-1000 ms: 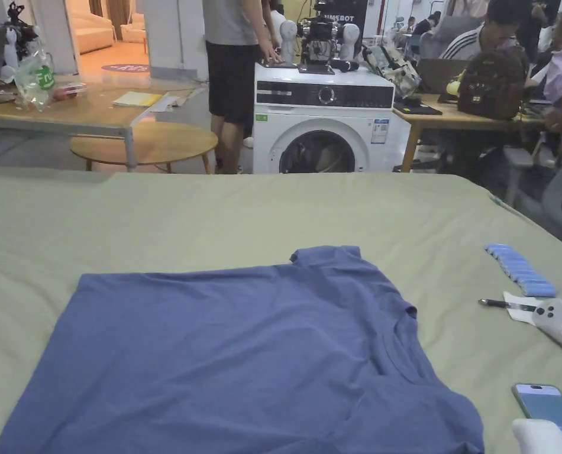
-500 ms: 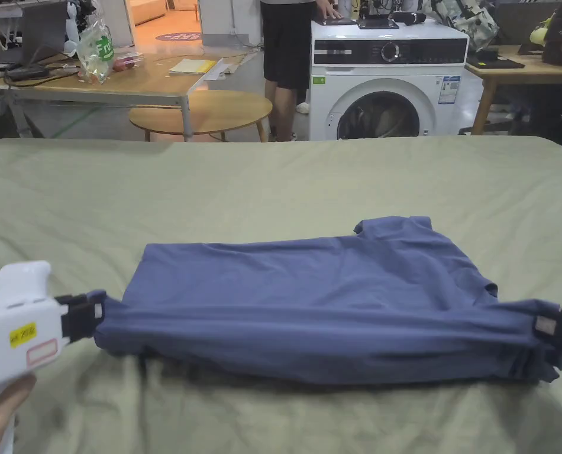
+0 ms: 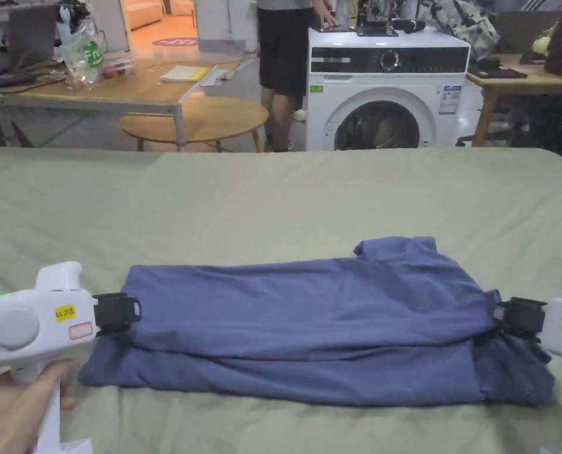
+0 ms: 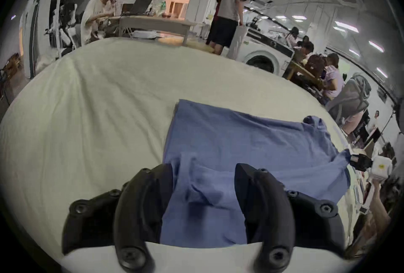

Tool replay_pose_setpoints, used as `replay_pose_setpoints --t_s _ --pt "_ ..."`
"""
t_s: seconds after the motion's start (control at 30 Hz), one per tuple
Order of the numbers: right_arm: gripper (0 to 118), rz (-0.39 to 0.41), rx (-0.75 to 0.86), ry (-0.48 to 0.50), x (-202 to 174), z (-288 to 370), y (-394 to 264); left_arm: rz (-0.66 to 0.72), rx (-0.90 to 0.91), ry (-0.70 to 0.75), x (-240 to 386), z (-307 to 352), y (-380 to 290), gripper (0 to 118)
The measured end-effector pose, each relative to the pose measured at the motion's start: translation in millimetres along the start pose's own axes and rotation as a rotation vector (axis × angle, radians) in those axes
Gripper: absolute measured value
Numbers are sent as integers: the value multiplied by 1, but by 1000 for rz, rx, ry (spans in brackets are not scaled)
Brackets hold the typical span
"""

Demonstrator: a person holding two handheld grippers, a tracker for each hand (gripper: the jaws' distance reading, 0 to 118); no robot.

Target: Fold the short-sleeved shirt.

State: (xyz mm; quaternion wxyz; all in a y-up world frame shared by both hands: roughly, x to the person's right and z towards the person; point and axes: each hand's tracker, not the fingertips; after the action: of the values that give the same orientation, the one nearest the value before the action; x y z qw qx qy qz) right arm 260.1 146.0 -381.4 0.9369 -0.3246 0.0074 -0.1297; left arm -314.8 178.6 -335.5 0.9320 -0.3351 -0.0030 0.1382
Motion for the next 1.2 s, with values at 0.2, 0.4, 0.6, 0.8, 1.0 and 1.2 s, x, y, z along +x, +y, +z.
replay_pose_setpoints --t_s 0.2,0.4,0.6,0.8,1.0,1.2 --pt "54 165 126 95 -41 64 -5 -128 155 -37 38 61 -7 59" --pt "2 222 94 125 -72 77 -10 -182 157 -83 66 100 -18 5" --pt "0 253 57 111 -79 78 -19 -255 115 -54 52 107 -30 0" --pt "0 204 32 177 -64 79 -31 -16 -2 -52 -5 76 -14 51" --pt "0 172 -47 163 -40 76 -49 52 -103 7 -32 9 -27 51" --pt "0 158 -89 103 -8 74 -60 64 -155 46 -35 -32 -37 3"
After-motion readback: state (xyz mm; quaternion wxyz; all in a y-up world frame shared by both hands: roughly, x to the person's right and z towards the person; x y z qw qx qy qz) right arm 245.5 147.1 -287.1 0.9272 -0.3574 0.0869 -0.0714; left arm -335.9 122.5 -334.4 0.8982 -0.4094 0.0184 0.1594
